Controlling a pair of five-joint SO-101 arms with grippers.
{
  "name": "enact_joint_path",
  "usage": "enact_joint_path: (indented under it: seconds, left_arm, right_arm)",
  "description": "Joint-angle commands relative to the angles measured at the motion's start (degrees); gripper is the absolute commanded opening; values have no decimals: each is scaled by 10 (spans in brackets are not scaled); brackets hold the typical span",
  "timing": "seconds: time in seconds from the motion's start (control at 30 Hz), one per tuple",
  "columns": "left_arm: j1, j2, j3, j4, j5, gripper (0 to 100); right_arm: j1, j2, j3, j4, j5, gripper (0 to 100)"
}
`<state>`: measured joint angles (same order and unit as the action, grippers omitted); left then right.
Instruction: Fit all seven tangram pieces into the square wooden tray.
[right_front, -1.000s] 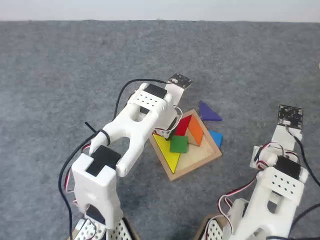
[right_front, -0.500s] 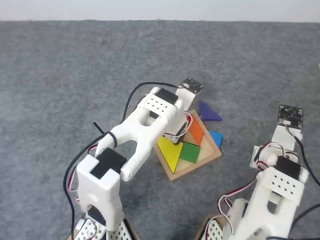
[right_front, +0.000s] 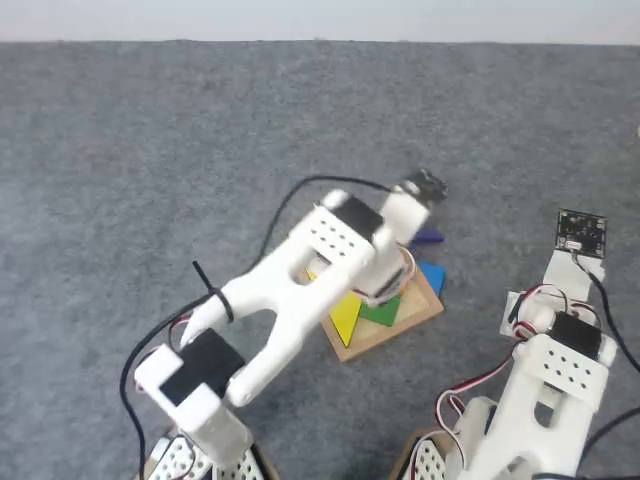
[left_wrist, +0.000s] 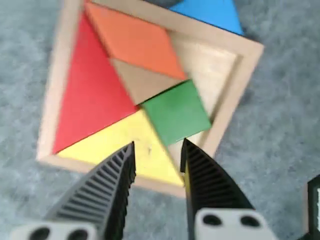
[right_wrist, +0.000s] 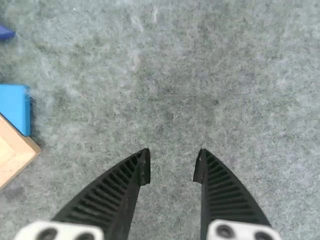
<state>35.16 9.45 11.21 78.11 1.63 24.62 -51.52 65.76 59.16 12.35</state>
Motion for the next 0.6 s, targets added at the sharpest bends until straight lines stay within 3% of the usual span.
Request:
enact_joint_path:
  seconds: [0.0,0.43,0.57]
  left_arm:
    - [9,8,15,-68,-10,148]
    - [-97,86,14,-105,-55,148]
    - [-96,68,13,-106,-64,148]
  right_arm:
    - [-6,-14,-14,0,10,175]
    - [-6,-14,-14,-3,9,175]
    - [-7,-14,-14,-3,10,176]
